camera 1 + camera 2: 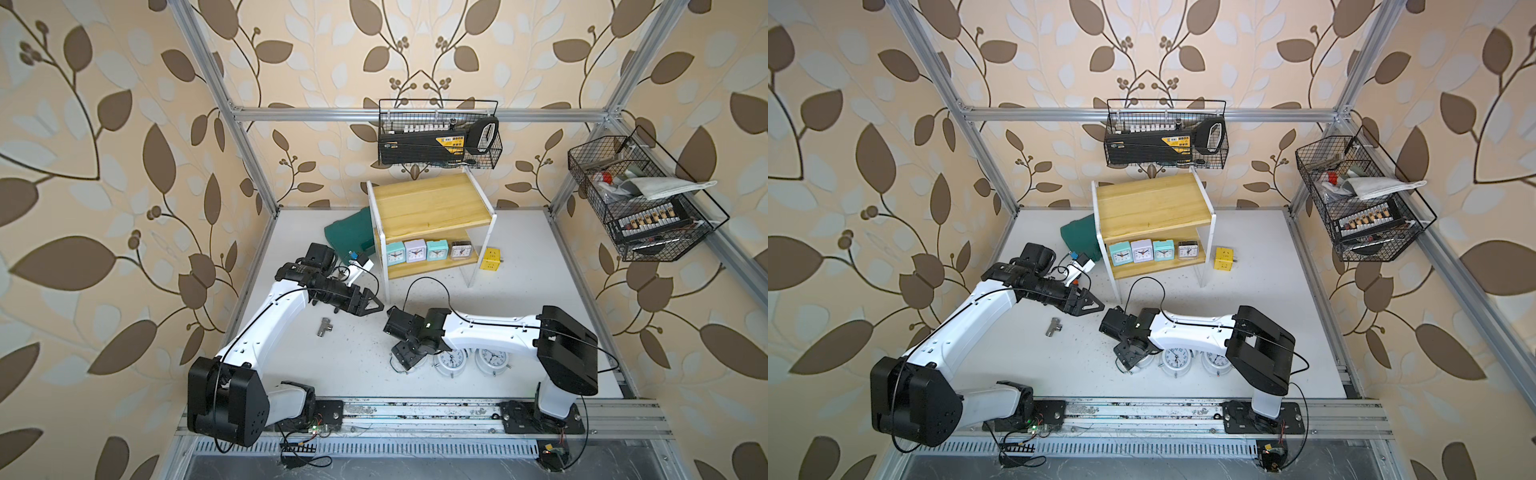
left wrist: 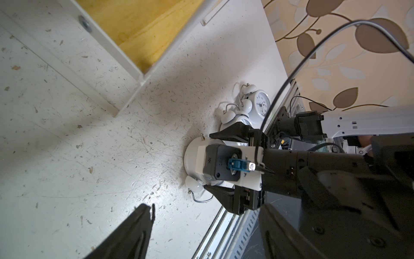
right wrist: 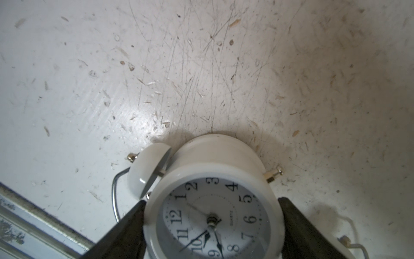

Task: Place the alarm clocks on the shelf by style
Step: Pick up the alarm from the center of the board.

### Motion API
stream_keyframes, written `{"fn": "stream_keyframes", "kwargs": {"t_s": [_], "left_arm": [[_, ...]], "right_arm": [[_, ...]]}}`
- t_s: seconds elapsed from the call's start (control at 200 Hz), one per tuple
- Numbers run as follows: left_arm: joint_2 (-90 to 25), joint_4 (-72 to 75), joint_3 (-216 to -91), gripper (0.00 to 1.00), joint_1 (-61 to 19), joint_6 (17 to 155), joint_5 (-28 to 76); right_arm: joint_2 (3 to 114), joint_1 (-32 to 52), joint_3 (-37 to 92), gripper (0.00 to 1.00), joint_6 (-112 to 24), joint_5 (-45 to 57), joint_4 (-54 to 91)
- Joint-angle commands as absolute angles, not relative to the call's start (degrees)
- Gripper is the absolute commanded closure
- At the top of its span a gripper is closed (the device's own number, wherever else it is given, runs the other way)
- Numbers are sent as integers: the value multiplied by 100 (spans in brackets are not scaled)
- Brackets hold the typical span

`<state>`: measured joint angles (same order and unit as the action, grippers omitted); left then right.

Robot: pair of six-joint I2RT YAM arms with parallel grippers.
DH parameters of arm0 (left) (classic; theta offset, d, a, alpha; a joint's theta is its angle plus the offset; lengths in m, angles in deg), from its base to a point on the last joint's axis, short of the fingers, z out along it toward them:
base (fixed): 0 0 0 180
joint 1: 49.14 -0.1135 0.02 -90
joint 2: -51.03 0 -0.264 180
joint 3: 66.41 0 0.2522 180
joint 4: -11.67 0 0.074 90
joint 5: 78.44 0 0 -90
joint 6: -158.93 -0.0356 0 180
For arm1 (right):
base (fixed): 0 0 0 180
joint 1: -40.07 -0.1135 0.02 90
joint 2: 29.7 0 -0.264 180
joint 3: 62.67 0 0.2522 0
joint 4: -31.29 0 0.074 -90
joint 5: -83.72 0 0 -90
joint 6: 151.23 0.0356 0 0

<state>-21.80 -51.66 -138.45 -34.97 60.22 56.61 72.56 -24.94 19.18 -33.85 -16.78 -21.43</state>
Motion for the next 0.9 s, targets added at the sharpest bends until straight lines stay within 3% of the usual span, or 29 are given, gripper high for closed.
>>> {"fn": "stream_keyframes", "kwargs": {"t_s": [0.0,0.21,0.64,0.895], "left_arm": [[-2038,-5225,-13920,21,-3521,5927,5832],[-1948,-5416,-14133,19,-3534,5910,5976],[-2317,-5669,-14492,17,-3534,6001,6511],[-2146,-5191,-14245,17,-3502,6301,6476]], "right_arm": [[6895,-2442,1989,31,-3309,-1769,-2130],[6195,-2044,1653,42,-2774,-1303,-1610],[4874,-1820,766,37,830,-1683,-525],[4332,-1915,-503,37,2870,-2277,1533]]}}
